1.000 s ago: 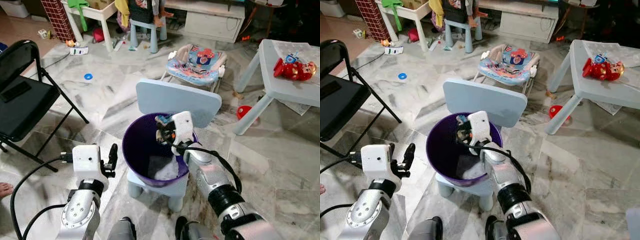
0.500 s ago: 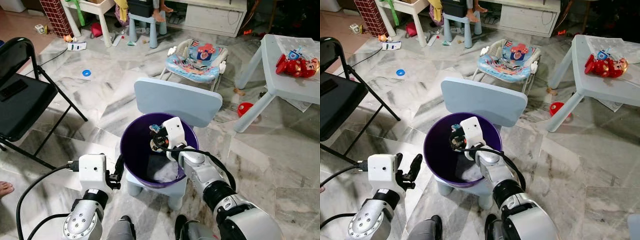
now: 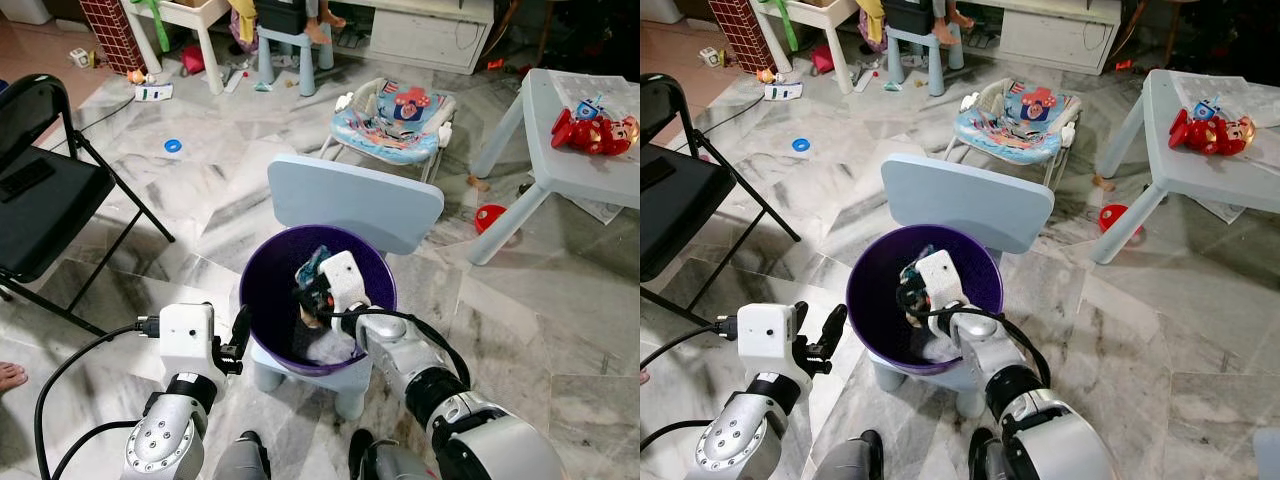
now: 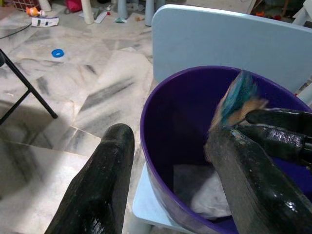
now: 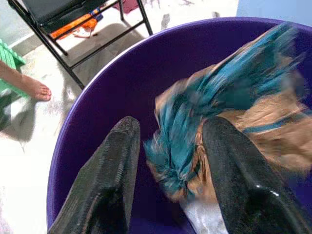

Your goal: Picking trash to rubbish bin

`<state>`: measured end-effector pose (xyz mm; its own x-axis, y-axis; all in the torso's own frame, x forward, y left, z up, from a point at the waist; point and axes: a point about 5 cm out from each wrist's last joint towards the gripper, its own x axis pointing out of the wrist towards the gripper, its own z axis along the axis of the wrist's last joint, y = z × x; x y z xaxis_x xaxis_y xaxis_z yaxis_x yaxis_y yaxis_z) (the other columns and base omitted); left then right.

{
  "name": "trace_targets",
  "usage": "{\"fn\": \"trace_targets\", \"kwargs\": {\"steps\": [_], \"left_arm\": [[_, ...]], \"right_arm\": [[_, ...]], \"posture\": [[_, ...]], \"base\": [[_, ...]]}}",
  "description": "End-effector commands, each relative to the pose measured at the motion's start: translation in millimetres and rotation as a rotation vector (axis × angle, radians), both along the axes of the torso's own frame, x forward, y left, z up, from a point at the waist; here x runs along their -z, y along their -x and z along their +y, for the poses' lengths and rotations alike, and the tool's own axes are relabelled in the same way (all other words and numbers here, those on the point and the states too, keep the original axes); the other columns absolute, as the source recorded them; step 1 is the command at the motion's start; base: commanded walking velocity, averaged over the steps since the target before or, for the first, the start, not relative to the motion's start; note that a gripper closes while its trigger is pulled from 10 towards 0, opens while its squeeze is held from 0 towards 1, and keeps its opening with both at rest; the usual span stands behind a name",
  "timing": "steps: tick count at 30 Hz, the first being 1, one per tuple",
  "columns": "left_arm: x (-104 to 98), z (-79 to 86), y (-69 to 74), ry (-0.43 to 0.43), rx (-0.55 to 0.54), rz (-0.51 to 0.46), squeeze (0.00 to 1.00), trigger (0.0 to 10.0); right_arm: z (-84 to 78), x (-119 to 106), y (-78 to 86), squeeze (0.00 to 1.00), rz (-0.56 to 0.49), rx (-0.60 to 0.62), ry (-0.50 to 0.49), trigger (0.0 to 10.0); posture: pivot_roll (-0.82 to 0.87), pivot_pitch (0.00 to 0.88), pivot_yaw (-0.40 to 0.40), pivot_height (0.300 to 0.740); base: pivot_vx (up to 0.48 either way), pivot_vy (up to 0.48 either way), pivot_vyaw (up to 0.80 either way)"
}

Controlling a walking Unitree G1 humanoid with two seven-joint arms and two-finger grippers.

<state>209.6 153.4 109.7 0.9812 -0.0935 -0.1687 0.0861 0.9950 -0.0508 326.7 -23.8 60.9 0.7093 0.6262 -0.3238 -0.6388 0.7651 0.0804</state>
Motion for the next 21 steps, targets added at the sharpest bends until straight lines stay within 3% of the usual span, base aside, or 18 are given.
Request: {"fn": "trace_targets", "kwargs": {"steps": [1,6,11,14,16,21], "left_arm": [[3,1.0,3.3,-0.002,-0.005,0.023,0.00,10.0],[3,-0.2,2.8,0.001,-0.001,0.024,0.00,10.0],[-1,3.2,-4.1,0.000,-0.032,0.005,0.00,10.0],[-7,9.3,-16.1,-0.042,-0.102,-0.025,0.00,10.0],[-9,11.5,-24.9,-0.025,-0.116,-0.035,0.00,10.0],[-15,15.4,-35.9,-0.013,-0.150,-0.061,0.00,10.0]], "right_arm": [[1.2,8,4.4,1.00,0.048,-0.012,0.039,10.0],[-1.1,8,3.4,1.00,0.048,0.006,0.034,10.0],[-7.9,-12,-9.7,1.00,-0.057,0.073,-0.036,10.0],[-20.6,-31,-20.7,1.00,-0.147,0.136,-0.102,10.0],[-34.1,-46,-26.0,1.00,-0.232,0.177,-0.126,10.0],[-55.9,-68,-26.7,1.00,-0.355,0.229,-0.149,10.0]], "posture": [[0.25,0.259,-0.053,0.740],[0.24,0.260,-0.051,0.740],[0.23,0.254,-0.046,0.740],[0.21,0.246,-0.046,0.740],[0.19,0.240,-0.045,0.740],[0.16,0.232,-0.045,0.740]], "base": [[0.000,0.000,0.00],[0.000,0.000,0.00],[0.000,0.000,0.00],[0.000,0.000,0.00],[0.000,0.000,0.00],[0.000,0.000,0.00]]}}
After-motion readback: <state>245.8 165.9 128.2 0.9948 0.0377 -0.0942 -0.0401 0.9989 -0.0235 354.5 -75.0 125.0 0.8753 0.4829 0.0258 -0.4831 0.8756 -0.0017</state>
